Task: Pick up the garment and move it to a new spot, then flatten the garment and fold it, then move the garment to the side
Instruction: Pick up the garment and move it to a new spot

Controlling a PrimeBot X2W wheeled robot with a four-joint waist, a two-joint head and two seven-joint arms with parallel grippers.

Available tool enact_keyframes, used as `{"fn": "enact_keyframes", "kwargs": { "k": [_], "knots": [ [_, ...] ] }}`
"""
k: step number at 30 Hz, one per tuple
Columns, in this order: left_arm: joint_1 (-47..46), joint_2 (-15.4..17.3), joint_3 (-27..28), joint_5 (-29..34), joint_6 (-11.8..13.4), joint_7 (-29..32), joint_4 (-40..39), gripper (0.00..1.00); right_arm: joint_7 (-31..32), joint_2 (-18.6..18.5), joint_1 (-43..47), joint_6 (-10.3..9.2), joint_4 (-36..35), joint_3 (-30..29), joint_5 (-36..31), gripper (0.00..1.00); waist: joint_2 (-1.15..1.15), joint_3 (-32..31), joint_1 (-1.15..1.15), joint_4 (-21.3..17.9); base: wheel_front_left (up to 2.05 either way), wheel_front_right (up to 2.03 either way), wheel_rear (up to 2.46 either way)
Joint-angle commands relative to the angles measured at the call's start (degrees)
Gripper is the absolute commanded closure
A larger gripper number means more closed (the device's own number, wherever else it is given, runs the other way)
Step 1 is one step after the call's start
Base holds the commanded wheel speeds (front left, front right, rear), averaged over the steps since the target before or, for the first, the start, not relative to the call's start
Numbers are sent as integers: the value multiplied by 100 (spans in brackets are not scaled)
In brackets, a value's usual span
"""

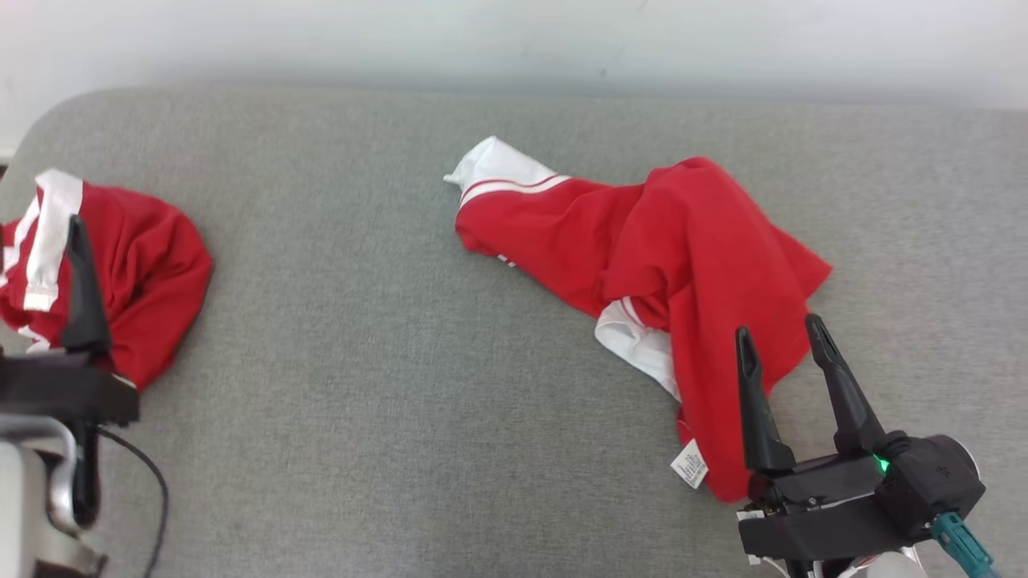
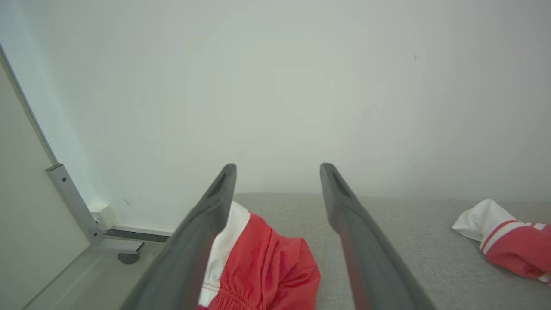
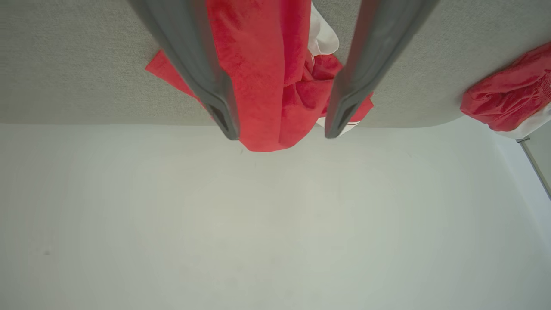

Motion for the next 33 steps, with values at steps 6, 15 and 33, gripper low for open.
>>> {"fn": "enact_keyframes", "kwargs": {
  "k": [6,15,33],
  "knots": [
    [792,-525,148,429,-71,-17,-847,0,-5,69,188,-13,77,-104,88,0,0,-446,1,-406,0,0,0],
    [1559,-1203,152,857,-149,-17,-1348,0,-4,78,364,-13,131,-215,167,0,0,-608,1,-831,0,0,0],
    [2658,-1854,285,1283,-184,-18,-1463,0,-4,75,756,-13,285,-513,235,0,0,-890,1,-804,0,0,0]
  ]
}}
